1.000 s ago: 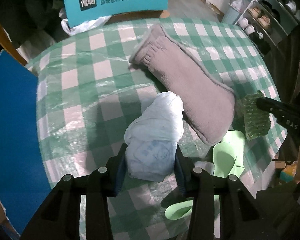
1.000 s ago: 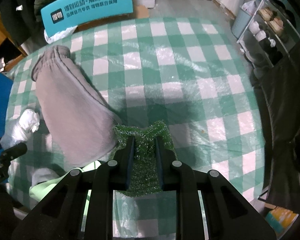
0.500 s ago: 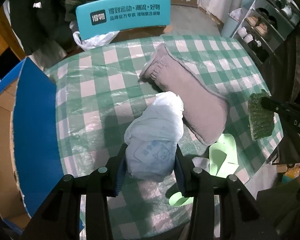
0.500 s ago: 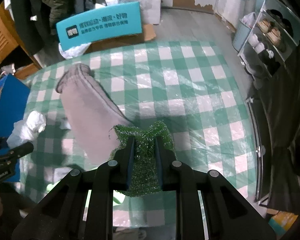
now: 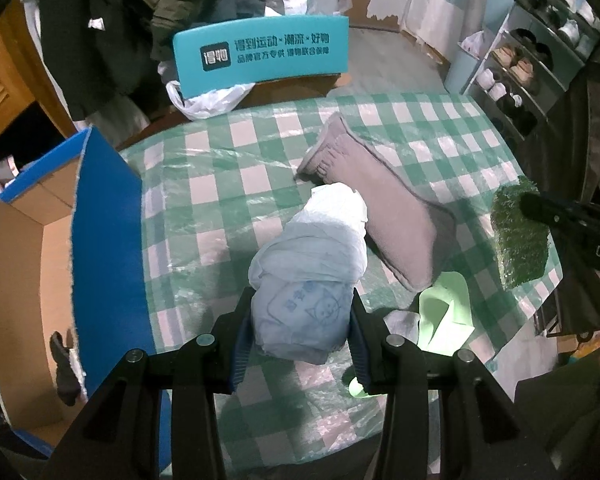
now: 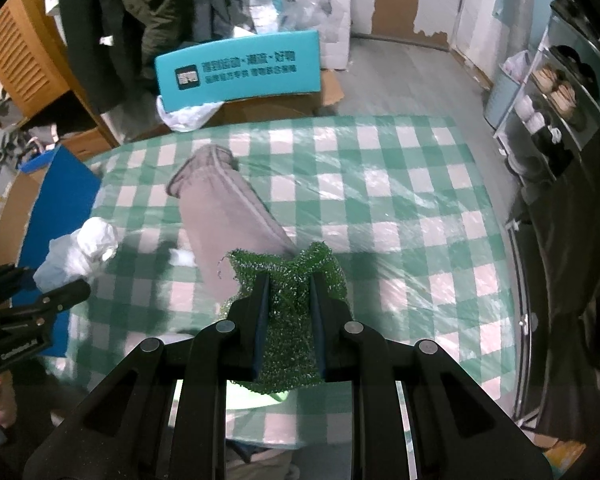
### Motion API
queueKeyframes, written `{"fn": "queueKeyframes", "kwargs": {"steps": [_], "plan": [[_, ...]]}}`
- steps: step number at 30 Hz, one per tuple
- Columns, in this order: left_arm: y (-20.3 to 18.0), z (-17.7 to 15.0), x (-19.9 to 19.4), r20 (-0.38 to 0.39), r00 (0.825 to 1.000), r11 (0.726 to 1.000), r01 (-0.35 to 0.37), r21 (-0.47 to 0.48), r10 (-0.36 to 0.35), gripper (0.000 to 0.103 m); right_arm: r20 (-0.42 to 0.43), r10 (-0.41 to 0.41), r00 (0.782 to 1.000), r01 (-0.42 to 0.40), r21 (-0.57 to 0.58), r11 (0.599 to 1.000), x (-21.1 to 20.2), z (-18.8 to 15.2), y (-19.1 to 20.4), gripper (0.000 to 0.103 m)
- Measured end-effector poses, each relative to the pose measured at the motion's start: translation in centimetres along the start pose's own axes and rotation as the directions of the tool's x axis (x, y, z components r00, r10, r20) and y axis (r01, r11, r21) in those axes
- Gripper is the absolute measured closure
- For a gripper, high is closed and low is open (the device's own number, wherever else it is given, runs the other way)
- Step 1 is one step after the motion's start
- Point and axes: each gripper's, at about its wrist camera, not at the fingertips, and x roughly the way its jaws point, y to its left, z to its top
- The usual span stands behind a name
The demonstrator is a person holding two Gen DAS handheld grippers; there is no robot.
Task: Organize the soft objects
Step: 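Lift the green sponge with the right gripper while the left gripper carries the white plastic bag toward the box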
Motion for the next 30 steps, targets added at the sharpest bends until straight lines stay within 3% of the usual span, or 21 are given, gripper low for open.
{"fn": "queueKeyframes", "kwargs": {"steps": [30], "plan": [[4.6, -1.2, -4.6, 0.092, 0.994, 0.996, -0.060, -0.071, 0.067, 0.060, 0.043, 0.093, 0.995, -0.085, -0.168, 0.982, -2.0, 2.2, 9.4, 0.086]]}}
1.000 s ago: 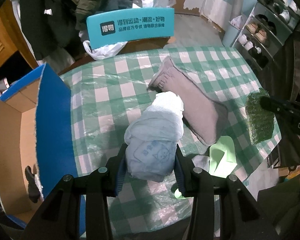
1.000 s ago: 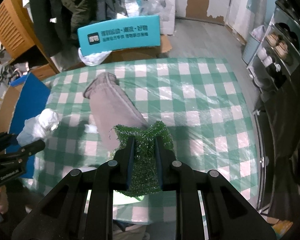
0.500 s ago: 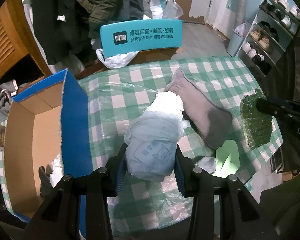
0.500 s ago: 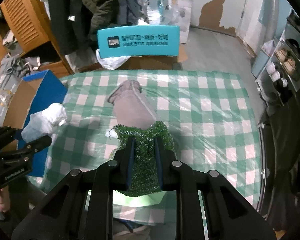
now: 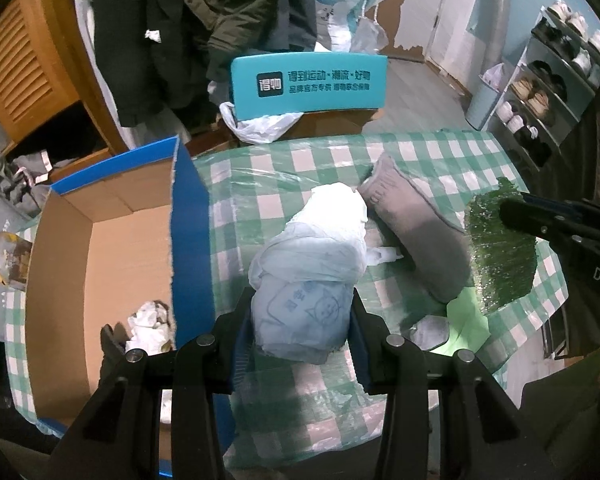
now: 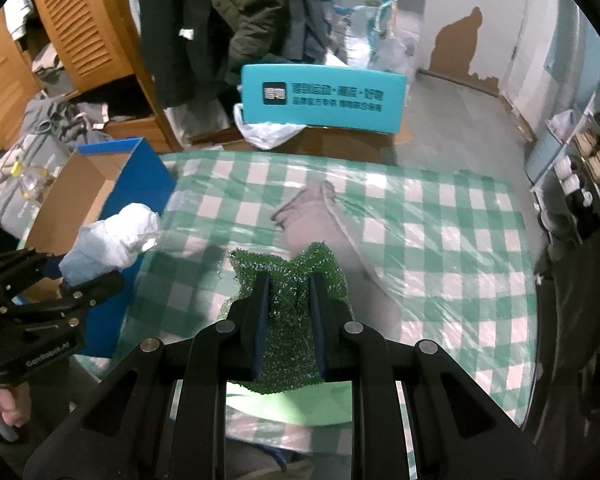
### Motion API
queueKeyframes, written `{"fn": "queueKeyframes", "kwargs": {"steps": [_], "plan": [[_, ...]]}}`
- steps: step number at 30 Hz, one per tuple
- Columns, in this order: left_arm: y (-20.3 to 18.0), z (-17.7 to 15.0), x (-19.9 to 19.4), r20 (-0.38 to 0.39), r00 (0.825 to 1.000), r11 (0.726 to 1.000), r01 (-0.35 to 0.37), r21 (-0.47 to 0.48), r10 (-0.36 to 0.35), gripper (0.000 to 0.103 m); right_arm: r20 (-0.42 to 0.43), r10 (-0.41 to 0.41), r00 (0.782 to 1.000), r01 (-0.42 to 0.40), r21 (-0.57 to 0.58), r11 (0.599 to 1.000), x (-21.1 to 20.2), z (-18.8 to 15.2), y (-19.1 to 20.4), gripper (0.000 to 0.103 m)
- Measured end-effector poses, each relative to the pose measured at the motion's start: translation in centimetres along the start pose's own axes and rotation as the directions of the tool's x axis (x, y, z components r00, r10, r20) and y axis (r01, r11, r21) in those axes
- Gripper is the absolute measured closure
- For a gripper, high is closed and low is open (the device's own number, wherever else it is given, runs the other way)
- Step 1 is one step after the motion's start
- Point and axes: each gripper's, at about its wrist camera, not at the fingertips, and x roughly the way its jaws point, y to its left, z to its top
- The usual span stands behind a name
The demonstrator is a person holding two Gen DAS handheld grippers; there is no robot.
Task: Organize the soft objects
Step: 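Lift the green sponge with the right gripper while the left gripper carries the white plastic bag toward the box, then open both grippers over the cardboard box to drop sponge and bag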
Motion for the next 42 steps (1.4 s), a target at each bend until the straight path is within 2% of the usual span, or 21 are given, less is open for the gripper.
{"fn": "queueKeyframes", "kwargs": {"steps": [21, 42], "plan": [[5.3, -0.8, -2.1, 0.040, 0.998, 0.996, -0.045, -0.083, 0.048, 0.060, 0.005, 0.078, 0.997, -0.077, -0.109, 0.991, 0.8, 3.0, 7.4, 0.086], [12.8, -3.5, -3.3, 0.040, 0.994, 0.973, -0.086, -0.214, 0.097, 0.060, -0.024, 0.157, 0.987, -0.158, -0.227, 0.961, 2.9, 5.3, 16.4, 0.086]]}}
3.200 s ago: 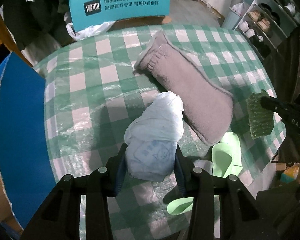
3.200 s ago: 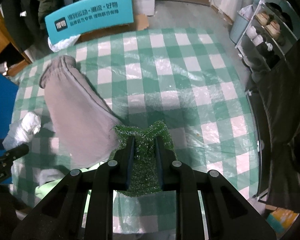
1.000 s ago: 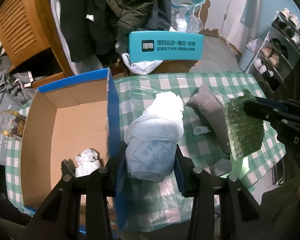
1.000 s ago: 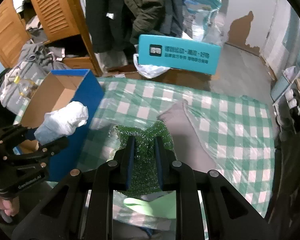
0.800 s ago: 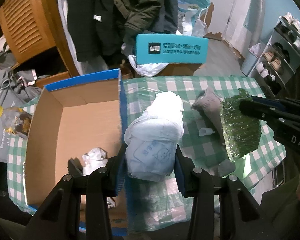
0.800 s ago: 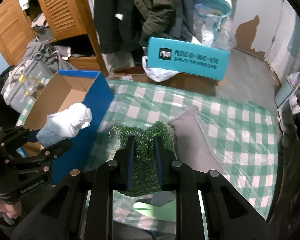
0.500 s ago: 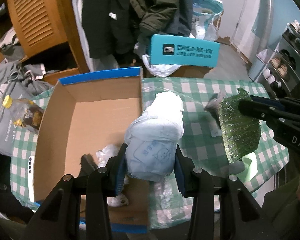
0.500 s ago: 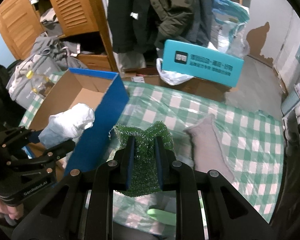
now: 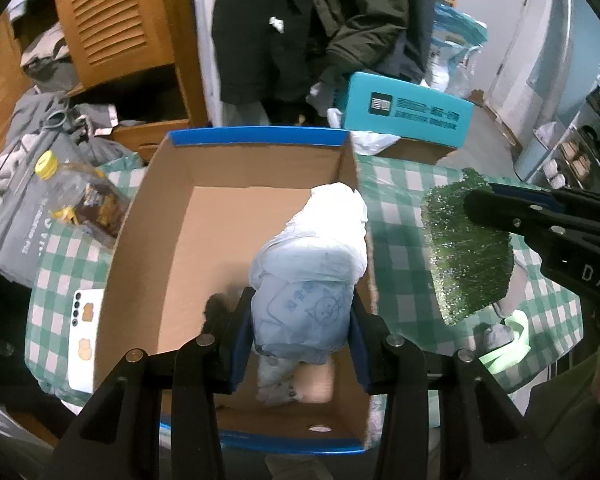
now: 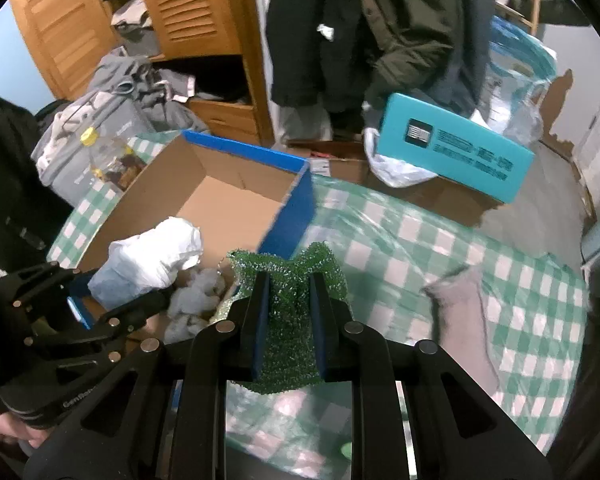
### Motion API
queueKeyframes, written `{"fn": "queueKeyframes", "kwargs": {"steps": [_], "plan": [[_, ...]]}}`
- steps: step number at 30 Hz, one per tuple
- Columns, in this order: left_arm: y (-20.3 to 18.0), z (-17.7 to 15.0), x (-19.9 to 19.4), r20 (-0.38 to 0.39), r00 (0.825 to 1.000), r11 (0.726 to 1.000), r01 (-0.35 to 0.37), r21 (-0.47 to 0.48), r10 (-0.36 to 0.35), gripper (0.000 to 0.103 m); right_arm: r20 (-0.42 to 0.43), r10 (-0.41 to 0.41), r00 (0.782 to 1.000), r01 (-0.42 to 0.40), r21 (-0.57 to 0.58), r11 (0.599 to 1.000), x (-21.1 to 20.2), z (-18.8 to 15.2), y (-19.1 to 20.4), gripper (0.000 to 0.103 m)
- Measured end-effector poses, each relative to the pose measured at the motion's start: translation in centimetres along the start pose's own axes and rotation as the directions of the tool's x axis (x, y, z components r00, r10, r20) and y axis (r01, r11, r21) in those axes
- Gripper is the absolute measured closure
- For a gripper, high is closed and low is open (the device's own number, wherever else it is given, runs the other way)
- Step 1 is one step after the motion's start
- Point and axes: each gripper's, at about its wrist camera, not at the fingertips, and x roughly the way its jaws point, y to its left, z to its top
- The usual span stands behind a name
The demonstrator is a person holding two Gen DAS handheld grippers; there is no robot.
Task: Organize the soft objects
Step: 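Open both grippers over the cardboard box to drop sponge and bag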
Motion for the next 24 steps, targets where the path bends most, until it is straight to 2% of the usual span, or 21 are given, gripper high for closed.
{"fn": "queueKeyframes", "kwargs": {"steps": [11, 24], "plan": [[4.5, -0.8, 0.2, -0.004, 0.998, 0.996, -0.060, -0.072, 0.060, 0.060, -0.019, 0.032, 0.999, -0.034, -0.079, 0.996, 1.8, 1.7, 4.7, 0.086], [7.3, -1.3, 0.7, -0.025, 0.997, 0.989, -0.076, -0.125, 0.073, 0.060, -0.077, 0.054, 0.996, -0.064, -0.131, 0.989, 4.7, 2.2, 8.3, 0.086]]}}
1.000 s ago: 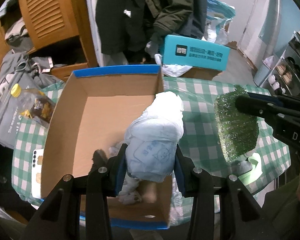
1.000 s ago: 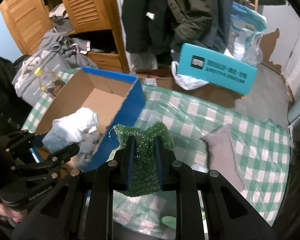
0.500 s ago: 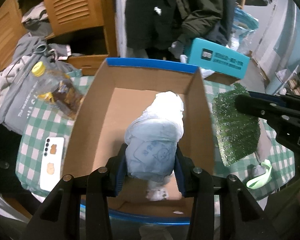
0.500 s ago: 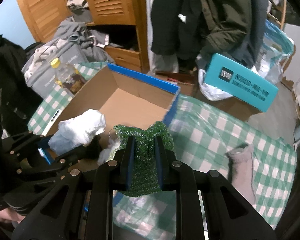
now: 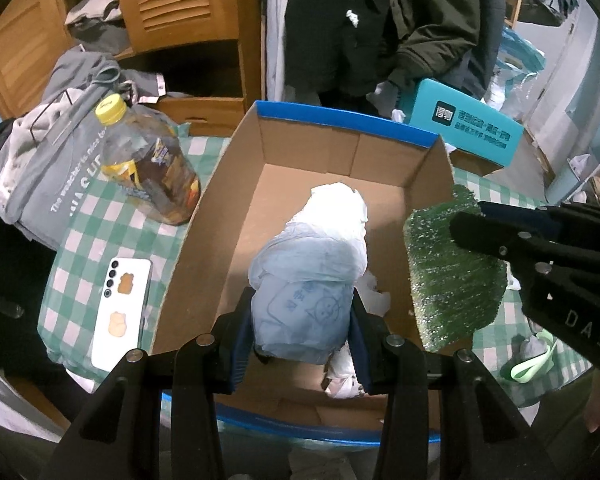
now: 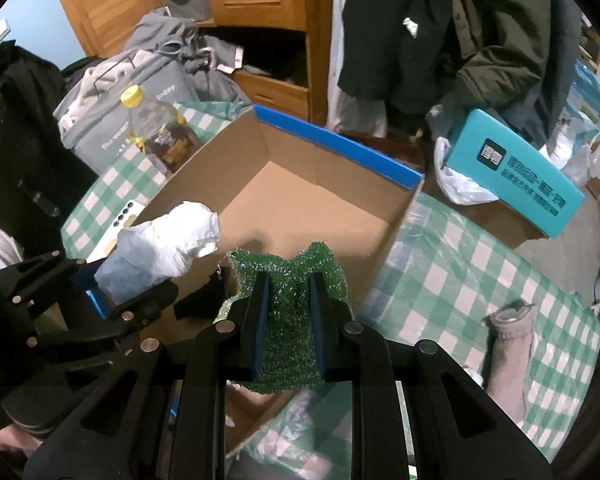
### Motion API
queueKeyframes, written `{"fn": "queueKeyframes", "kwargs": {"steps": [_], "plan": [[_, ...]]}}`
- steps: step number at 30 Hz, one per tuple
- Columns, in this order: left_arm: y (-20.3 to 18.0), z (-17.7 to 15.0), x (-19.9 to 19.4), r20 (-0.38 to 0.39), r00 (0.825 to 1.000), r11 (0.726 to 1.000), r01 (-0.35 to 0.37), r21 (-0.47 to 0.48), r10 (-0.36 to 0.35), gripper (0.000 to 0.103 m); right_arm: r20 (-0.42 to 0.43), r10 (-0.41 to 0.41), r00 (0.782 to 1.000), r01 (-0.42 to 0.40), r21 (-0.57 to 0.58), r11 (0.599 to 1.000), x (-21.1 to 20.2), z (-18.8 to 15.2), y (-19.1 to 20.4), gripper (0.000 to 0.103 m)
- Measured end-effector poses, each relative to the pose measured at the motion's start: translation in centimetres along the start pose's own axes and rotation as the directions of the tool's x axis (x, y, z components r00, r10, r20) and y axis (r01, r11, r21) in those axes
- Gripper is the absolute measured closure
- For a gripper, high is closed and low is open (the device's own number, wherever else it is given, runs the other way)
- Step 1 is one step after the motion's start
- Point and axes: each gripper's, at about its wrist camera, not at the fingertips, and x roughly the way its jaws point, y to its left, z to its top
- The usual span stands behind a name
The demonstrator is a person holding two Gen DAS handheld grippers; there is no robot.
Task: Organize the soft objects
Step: 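Open both grippers over the cardboard box to drop sponge and bag, then move both tools back over the table toward the light green cloth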
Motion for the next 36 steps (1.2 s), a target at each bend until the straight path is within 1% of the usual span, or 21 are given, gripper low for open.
{"fn": "queueKeyframes", "kwargs": {"steps": [5, 8, 9, 10, 11, 12, 13, 15, 19, 23, 27, 36], "plan": [[0.9, -0.1, 0.2, -0.008, 1.000, 1.000, -0.011, -0.022, 0.010, 0.059, -0.014, 0.011, 1.000, -0.011, -0.021, 1.000, 0.8, 0.4, 1.1, 0.085], [1.4, -0.2, 0.3, -0.014, 1.000, 0.999, -0.024, -0.034, 0.024, 0.056, -0.032, 0.020, 0.999, -0.021, -0.034, 0.999, 1.4, 0.5, 1.7, 0.082], [1.5, -0.3, 0.4, -0.019, 0.999, 0.999, -0.027, -0.037, 0.026, 0.056, -0.034, 0.019, 0.999, -0.020, -0.035, 0.999, 1.6, 0.5, 1.8, 0.076], [1.6, -0.3, 0.4, -0.021, 0.999, 0.999, -0.028, -0.039, 0.027, 0.055, -0.035, 0.020, 0.999, -0.021, -0.036, 0.999, 1.7, 0.5, 1.9, 0.074], [1.6, -0.3, 0.4, -0.022, 0.999, 0.999, -0.030, -0.042, 0.029, 0.053, -0.036, 0.015, 0.999, -0.017, -0.040, 0.999, 1.8, 0.5, 2.0, 0.074], [1.6, -0.2, 0.3, -0.022, 0.999, 0.999, -0.032, -0.043, 0.031, 0.049, -0.038, 0.012, 0.999, -0.014, -0.041, 0.999, 1.9, 0.5, 2.0, 0.070], [1.7, -0.2, 0.3, -0.019, 0.999, 0.998, -0.034, -0.043, 0.033, 0.047, -0.039, 0.010, 0.999, -0.012, -0.041, 0.999, 1.9, 0.5, 1.9, 0.067], [1.6, -0.1, 0.1, -0.013, 0.999, 0.998, -0.036, -0.043, 0.036, 0.041, -0.038, 0.008, 0.999, -0.009, -0.036, 0.999, 1.9, 0.5, 1.8, 0.063], [1.4, 0.0, 0.0, -0.009, 0.999, 0.999, -0.038, -0.036, 0.037, 0.038, -0.035, -0.004, 0.999, 0.003, -0.023, 1.000, 1.7, 0.4, 1.4, 0.052], [1.1, 0.0, -0.1, -0.007, 0.999, 0.999, -0.032, -0.028, 0.032, 0.037, -0.030, -0.012, 0.999, 0.011, -0.009, 1.000, 1.3, 0.3, 0.8, 0.051], [0.6, 0.1, -0.2, -0.005, 1.000, 0.999, -0.030, -0.019, 0.030, 0.037, -0.022, -0.019, 1.000, 0.019, 0.003, 1.000, 0.8, 0.1, 0.3, 0.046], [-0.6, 0.2, -0.6, 0.002, 1.000, 1.000, -0.014, -0.001, 0.014, 0.036, -0.011, -0.031, 0.999, 0.032, 0.023, 0.999, -0.3, -0.7, -1.2, 0.045]]}}
